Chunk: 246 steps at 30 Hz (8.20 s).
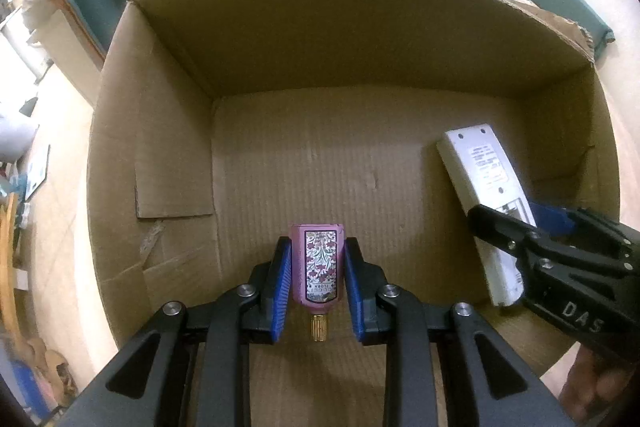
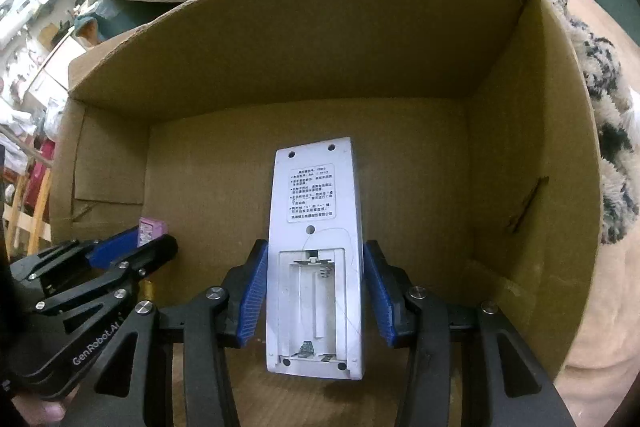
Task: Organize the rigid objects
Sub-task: 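Carry both items into the box and open both tools to release them, then grasp the white charger plug with the left tool while the right tool grasps the earbud case, then lower the charger and earbud case into the box and open both tools, then grasp the white pill bottle with the left tool while the right tool grasps the pink keychain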
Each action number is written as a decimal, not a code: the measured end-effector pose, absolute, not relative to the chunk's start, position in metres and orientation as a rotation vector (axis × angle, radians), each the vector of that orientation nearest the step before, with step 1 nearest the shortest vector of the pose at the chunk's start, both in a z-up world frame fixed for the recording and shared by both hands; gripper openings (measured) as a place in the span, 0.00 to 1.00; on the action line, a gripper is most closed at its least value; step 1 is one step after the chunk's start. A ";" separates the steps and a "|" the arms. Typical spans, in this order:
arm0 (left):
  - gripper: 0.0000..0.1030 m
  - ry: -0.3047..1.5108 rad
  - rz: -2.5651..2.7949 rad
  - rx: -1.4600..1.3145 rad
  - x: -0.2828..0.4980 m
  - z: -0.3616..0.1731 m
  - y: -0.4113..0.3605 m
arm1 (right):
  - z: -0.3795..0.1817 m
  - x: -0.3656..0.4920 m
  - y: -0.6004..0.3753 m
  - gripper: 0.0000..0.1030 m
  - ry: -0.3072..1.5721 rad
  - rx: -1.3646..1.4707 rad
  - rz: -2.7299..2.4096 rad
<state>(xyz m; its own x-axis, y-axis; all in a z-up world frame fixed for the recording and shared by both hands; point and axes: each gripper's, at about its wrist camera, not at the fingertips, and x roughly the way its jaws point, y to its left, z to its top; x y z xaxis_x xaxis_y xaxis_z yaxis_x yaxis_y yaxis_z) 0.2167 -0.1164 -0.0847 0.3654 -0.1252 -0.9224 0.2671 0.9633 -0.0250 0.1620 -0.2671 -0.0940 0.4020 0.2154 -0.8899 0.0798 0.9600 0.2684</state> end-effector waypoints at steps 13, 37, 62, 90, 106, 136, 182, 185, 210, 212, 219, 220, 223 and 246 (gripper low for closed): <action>0.26 1.143 -0.229 0.127 0.208 -0.074 -0.114 | -0.068 0.157 -0.273 0.70 1.056 0.373 0.116; 0.61 1.056 -0.216 0.099 0.163 -0.015 -0.095 | -0.016 0.109 -0.277 1.00 0.907 0.388 0.114; 0.61 1.185 -0.029 -0.088 0.080 -0.046 -0.031 | -0.033 0.013 -0.280 1.00 1.024 0.393 -0.019; 0.55 1.388 -0.367 0.279 0.027 -0.120 -0.153 | -0.110 0.018 -0.316 0.70 1.342 0.732 -0.024; 0.55 1.361 -0.226 0.108 0.038 -0.094 -0.097 | -0.108 0.019 -0.292 0.42 1.331 0.572 -0.063; 0.55 1.110 -0.024 -0.036 0.069 -0.017 -0.033 | 0.000 0.000 -0.298 0.42 0.866 0.460 0.061; 0.54 1.098 -0.212 0.117 0.181 -0.062 -0.102 | -0.068 0.106 -0.291 0.42 1.111 0.348 0.064; 0.54 1.082 -0.220 0.124 0.179 -0.059 -0.104 | -0.069 0.107 -0.290 0.42 1.111 0.345 0.066; 0.65 1.046 -0.187 0.119 0.173 -0.045 -0.095 | -0.051 0.107 -0.298 0.69 1.041 0.430 0.086; 0.65 1.039 -0.181 0.120 0.170 -0.041 -0.093 | -0.049 0.107 -0.298 0.69 1.033 0.435 0.085; 0.65 1.005 -0.181 0.157 0.157 -0.024 -0.088 | -0.039 0.096 -0.302 0.69 1.002 0.428 0.067; 0.65 1.000 -0.178 0.159 0.155 -0.022 -0.087 | -0.038 0.094 -0.303 0.69 0.998 0.428 0.064; 0.65 0.990 -0.161 0.155 0.146 -0.016 -0.079 | -0.034 0.086 -0.306 0.69 0.989 0.433 0.058; 0.65 1.101 -0.064 0.035 0.102 -0.022 -0.021 | -0.028 0.027 -0.295 0.69 1.024 0.483 0.123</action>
<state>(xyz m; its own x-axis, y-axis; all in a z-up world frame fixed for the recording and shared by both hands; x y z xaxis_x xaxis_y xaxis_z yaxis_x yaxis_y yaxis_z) 0.1021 -0.0212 -0.0220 0.4513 -0.0346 -0.8917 0.0693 0.9976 -0.0037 0.0266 -0.2950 -0.0281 0.5229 0.3201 -0.7900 0.1232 0.8887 0.4416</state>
